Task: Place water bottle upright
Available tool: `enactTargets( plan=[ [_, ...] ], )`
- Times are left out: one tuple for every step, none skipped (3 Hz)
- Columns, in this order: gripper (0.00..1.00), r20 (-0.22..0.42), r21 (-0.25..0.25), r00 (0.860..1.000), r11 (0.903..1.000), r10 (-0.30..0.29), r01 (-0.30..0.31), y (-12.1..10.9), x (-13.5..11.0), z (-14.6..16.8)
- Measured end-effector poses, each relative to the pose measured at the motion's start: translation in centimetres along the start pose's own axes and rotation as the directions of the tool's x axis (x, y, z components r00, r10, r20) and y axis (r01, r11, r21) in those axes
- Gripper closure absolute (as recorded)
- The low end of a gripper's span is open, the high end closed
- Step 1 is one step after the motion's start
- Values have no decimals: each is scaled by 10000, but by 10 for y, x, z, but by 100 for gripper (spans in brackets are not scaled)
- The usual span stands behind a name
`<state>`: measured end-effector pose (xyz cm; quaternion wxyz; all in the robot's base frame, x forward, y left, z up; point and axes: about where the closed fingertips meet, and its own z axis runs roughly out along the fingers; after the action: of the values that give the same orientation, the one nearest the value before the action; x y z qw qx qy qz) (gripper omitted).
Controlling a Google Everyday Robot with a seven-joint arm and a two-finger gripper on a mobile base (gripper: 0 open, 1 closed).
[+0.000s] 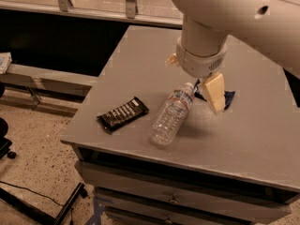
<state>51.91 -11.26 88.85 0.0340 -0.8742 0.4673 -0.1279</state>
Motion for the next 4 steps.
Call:
enactTargets(
  plan=[
    [0, 39, -210, 9998, 9996, -184, 185, -3, -1, 7],
    [0, 83, -429, 9995, 9986, -313, 316, -7, -1, 13],
    [0, 124, -520, 9992, 9979, -388, 394, -8, -1, 16],
    [0, 240, -517, 9979, 9968, -598, 609, -10, -2, 18]
  ],
)
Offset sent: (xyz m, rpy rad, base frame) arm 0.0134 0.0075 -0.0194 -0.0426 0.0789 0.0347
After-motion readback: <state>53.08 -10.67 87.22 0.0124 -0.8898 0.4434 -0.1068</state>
